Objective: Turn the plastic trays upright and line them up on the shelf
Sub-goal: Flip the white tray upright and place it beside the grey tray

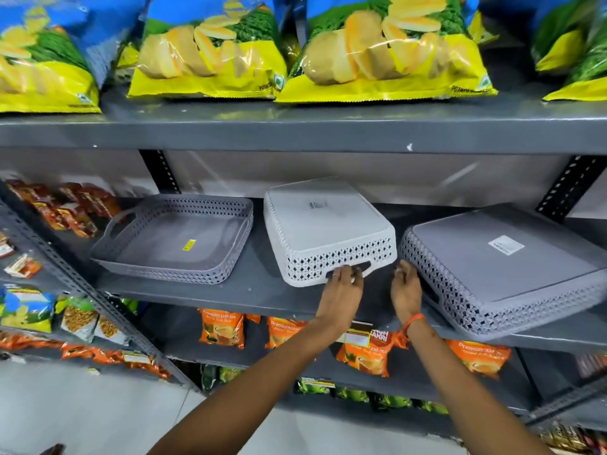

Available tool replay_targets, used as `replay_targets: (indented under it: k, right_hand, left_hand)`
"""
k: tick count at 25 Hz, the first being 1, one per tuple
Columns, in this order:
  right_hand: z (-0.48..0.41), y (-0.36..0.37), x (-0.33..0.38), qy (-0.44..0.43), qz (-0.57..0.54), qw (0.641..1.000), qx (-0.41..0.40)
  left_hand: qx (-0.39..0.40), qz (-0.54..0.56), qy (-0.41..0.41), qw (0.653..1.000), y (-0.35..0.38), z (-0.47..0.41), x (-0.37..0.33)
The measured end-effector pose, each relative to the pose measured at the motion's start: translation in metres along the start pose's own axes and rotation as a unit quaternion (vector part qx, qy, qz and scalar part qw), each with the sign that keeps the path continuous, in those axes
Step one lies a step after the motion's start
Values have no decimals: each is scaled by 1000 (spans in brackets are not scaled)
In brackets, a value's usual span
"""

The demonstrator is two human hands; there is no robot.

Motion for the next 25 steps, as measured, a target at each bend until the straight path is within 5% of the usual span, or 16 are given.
replay_targets:
  k: [5, 9, 11, 15, 19, 21, 25]
  right_hand:
    - [9, 12, 29, -80, 10, 997, -5]
    - [23, 44, 75, -253, 147, 954, 59]
    - [22, 59, 77, -306, 249, 915, 85]
    - [17, 65, 65, -366, 360, 856, 56]
    - [33, 68, 72, -466, 396, 792, 6]
    - [36, 75, 74, -471, 428, 772, -9]
    - [40, 86, 75, -441, 444, 780, 3]
  left_hand:
    - [-276, 159, 16, 948, -99, 2, -2]
    - [-464, 382, -64, 797, -144, 26, 29]
    - [-480, 403, -129, 769, -143, 33, 62]
    - [-403, 402, -242, 786, -93, 27, 142]
    - [-209, 336, -360, 845, -47, 27, 168]
    - [-115, 286, -330, 892, -32, 23, 158]
    - [9, 57, -139, 989, -18, 9, 106]
Point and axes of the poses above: each hand's wrist, its own z-axis away from the middle knuckle, its own y-axis out of the palm, x = y × z, the point moved 9 cm from there along -z, towards the middle knuckle, and after that the axes turned 15 degrees about y, right-handed, at the moved point
